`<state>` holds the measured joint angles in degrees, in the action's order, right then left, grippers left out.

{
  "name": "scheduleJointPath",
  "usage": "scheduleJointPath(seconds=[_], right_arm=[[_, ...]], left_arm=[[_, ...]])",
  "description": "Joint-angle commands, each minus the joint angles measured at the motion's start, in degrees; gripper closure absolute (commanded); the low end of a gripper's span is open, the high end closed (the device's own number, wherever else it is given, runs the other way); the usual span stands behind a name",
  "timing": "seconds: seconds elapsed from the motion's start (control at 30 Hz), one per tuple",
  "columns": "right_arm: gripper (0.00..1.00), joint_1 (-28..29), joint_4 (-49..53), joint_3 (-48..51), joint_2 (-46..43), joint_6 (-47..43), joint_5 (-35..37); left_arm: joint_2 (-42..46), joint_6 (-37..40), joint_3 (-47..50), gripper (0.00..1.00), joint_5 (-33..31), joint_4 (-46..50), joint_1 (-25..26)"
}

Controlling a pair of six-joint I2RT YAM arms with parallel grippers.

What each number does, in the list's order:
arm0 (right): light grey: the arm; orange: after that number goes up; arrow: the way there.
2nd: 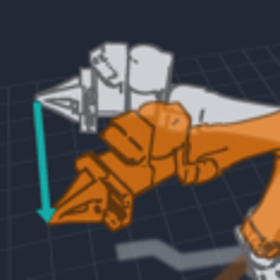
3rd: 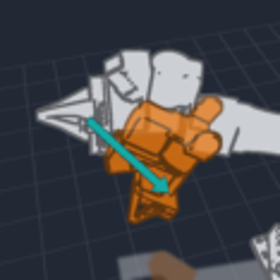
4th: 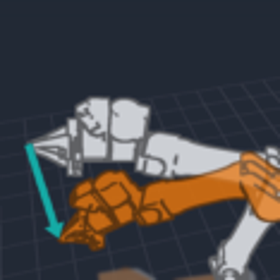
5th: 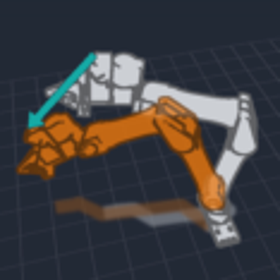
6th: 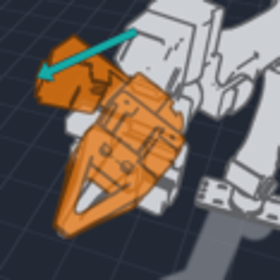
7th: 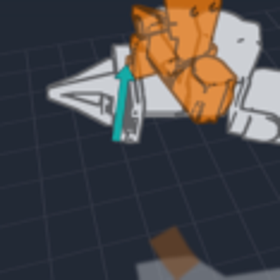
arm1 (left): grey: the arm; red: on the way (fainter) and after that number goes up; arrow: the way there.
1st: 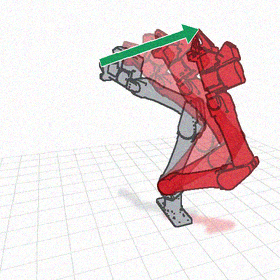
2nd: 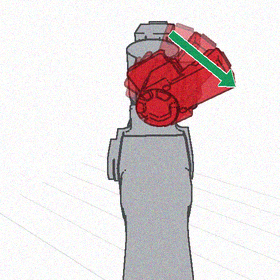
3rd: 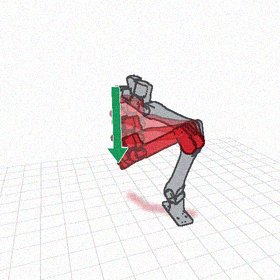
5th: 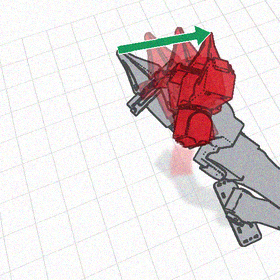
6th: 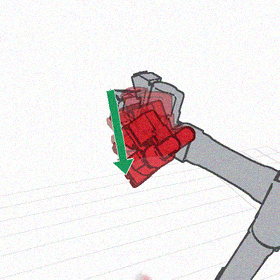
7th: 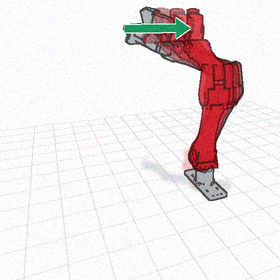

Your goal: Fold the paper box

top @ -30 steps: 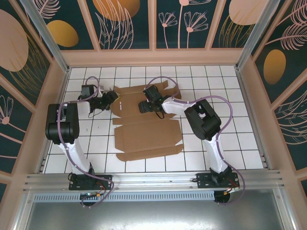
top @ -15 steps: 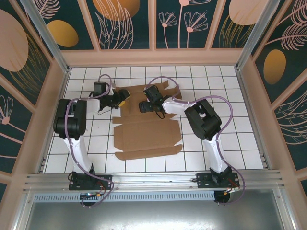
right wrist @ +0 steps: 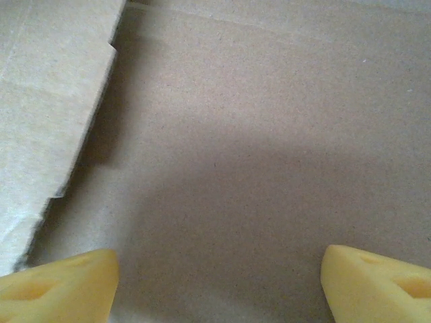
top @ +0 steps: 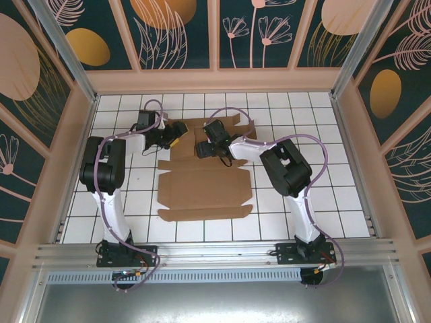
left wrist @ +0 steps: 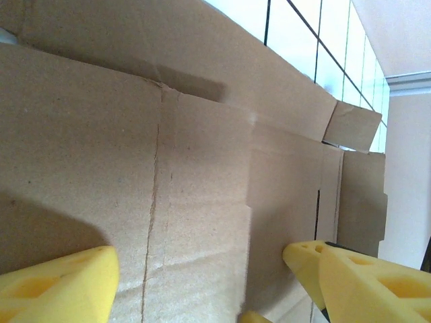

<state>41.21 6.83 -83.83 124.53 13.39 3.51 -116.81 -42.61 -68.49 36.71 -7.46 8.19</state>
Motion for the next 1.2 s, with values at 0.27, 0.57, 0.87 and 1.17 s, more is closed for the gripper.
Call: scheduleJointPath(seconds=[0.27,0.57,0.87,1.17], right_arm=[[0.21,0.1,11.28,4.56,4.15,1.12,-4.83],[0.21,-0.03,11.3,4.12,4.37,0.51,-5.18],[0.24,-0.12,11.03,4.02,4.39,0.43,-5.39],[0.26,-0.02,12.14,2.66,5.06,0.96,-3.34]], left_arm=[[10.29,5.81,-3.59,0.29,-15.62,18.91,0.42],[15.27,8.29,1.78,0.43,-20.72,21.03,-2.42],[11.93,12.38,-0.51,0.9,-32.27,25.84,-3.09],[4.8,15.83,-5.22,1.0,-45.38,29.51,2.22]])
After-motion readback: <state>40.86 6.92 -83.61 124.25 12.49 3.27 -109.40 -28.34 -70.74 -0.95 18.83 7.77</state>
